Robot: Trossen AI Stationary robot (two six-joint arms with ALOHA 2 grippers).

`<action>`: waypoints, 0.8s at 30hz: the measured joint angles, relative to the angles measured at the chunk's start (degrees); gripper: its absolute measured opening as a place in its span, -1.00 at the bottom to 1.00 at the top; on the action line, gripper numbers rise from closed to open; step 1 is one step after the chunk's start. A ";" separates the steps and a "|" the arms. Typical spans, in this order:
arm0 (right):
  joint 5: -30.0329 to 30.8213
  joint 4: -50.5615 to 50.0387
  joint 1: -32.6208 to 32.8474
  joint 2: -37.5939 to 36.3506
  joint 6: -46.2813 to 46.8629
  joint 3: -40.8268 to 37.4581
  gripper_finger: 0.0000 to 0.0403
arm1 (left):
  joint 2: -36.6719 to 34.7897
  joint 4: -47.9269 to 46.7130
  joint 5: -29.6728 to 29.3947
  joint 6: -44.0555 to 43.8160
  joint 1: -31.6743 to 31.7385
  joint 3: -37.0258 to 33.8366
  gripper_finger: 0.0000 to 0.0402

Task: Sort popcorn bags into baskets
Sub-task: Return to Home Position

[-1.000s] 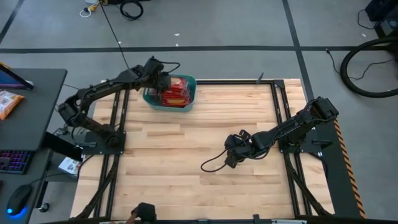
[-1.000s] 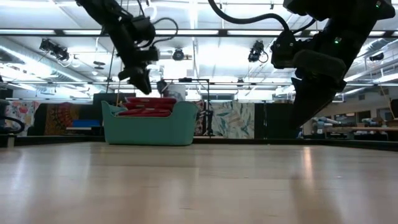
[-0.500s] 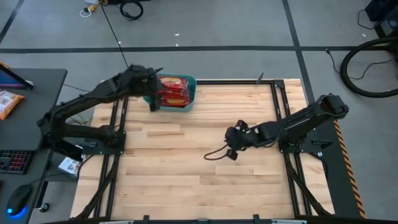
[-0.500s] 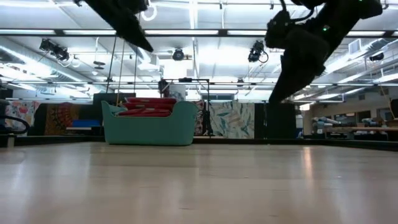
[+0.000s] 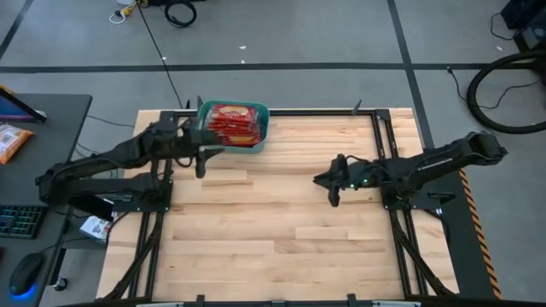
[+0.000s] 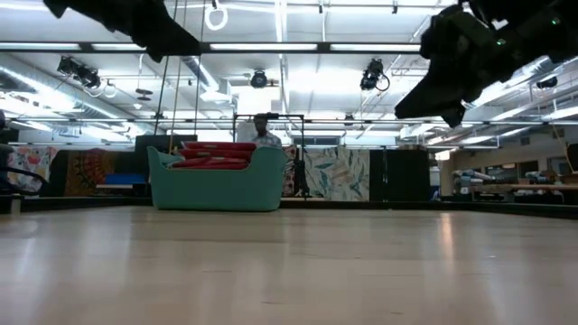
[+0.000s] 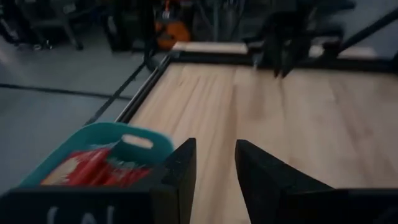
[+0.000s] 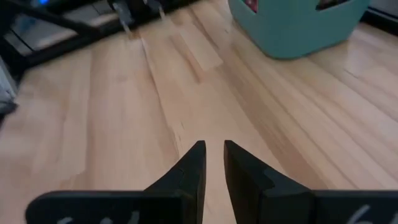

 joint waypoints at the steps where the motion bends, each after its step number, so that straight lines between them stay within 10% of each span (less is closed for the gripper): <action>1: -0.33 0.80 -0.34 -1.33 -0.02 -1.02 -0.69 | -1.23 1.77 -0.06 -1.28 -0.65 -1.56 -0.42; 24: -0.71 20.96 -1.91 -23.65 -2.37 -21.22 -0.69 | -21.40 13.63 -8.93 -11.00 -7.41 -20.67 -0.42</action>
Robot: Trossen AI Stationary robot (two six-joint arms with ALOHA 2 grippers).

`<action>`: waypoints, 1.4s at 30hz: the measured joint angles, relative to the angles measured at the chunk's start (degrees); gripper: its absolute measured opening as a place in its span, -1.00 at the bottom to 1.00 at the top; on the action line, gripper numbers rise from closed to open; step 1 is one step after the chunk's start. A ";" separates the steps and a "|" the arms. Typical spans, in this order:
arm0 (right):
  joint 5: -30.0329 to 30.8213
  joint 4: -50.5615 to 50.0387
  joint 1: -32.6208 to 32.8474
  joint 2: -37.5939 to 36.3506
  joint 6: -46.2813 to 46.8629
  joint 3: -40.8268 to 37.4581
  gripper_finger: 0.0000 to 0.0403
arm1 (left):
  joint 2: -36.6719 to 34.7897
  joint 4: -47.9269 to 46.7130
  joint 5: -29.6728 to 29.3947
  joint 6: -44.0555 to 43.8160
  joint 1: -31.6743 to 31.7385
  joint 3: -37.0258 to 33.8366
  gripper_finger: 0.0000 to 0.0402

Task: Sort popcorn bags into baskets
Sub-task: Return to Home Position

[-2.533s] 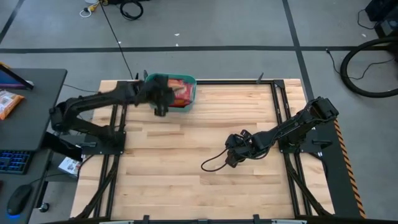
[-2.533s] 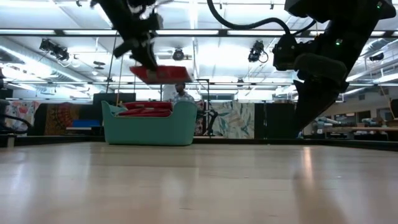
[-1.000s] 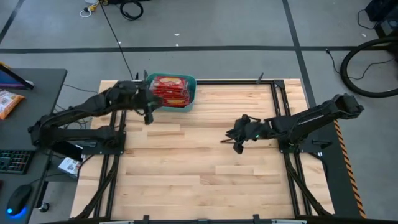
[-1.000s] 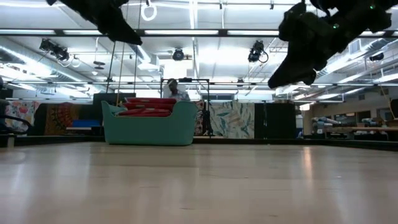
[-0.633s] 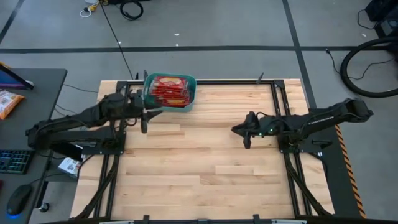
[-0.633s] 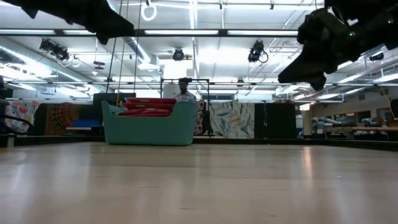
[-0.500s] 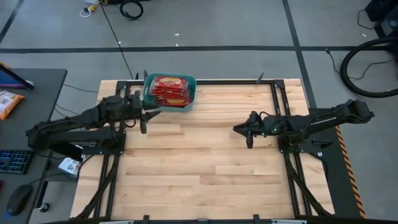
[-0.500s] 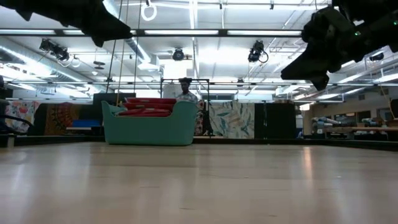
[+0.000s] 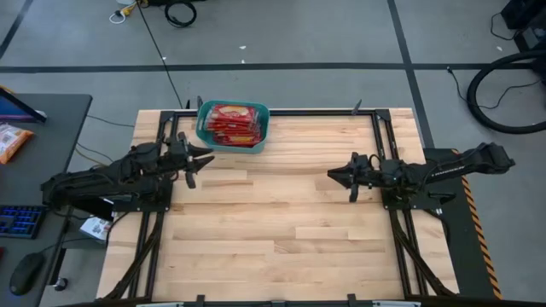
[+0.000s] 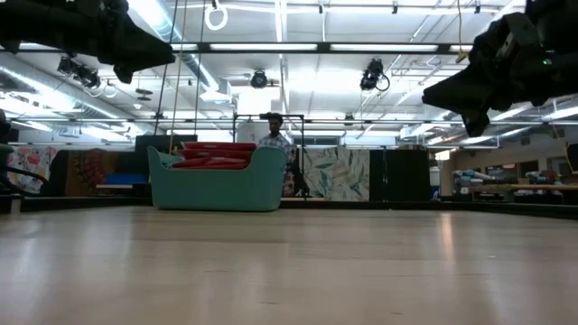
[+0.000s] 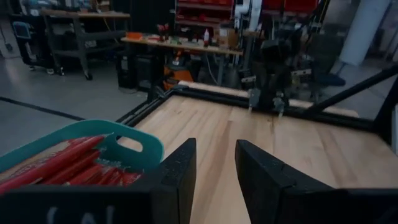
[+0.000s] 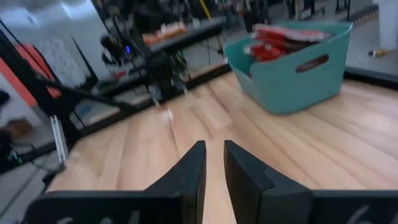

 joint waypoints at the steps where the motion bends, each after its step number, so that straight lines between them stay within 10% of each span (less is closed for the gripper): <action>1: 0.36 2.39 -0.04 -0.34 -0.14 -1.23 -0.69 | -0.70 0.89 -0.27 -0.42 -0.31 -0.79 -0.42; 19: 3.00 6.96 -4.14 -10.41 -12.96 -3.48 -0.69 | -21.36 3.83 -7.35 6.75 -10.28 -10.46 -0.76; 30: 2.80 -0.91 -3.67 -10.92 -7.56 -3.48 -0.69 | -21.06 16.45 -0.51 3.48 -12.83 -18.71 -0.96; 42: 2.71 -2.31 -3.67 -10.45 -8.21 -3.48 -0.69 | -19.92 16.93 -6.15 -3.71 -12.67 -18.65 -0.93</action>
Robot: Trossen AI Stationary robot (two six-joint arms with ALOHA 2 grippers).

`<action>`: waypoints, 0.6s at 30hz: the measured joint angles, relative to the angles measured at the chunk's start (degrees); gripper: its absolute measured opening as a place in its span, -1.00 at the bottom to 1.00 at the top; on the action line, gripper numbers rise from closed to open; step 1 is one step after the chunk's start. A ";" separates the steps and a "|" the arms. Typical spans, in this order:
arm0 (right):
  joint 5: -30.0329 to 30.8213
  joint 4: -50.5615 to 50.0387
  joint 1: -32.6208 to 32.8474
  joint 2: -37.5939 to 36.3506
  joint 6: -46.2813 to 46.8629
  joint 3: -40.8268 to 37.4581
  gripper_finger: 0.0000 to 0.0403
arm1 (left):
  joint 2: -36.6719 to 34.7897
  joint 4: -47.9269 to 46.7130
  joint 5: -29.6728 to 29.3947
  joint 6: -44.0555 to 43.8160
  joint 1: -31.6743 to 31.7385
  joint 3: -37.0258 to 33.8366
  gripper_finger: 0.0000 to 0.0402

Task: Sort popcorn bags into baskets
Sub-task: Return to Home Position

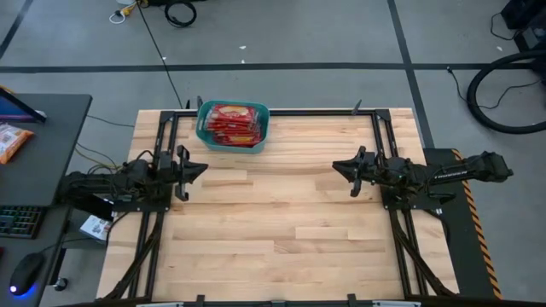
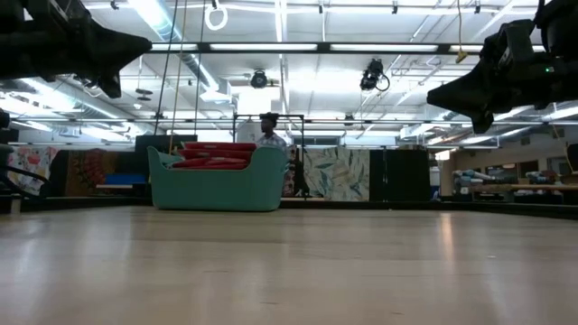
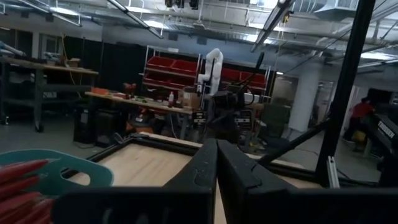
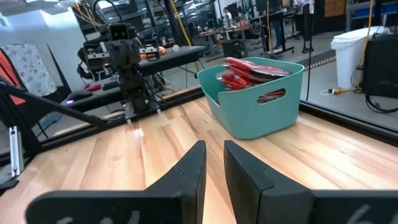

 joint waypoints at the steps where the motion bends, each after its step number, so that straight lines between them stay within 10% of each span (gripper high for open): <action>1: 0.00 0.02 0.00 0.00 0.00 0.00 -0.69 | 0.02 -0.10 0.00 -0.06 0.00 0.00 -0.93; 18: 0.00 0.05 0.00 0.00 0.00 0.00 -0.69 | 0.02 -0.17 0.00 0.25 0.00 0.00 -0.92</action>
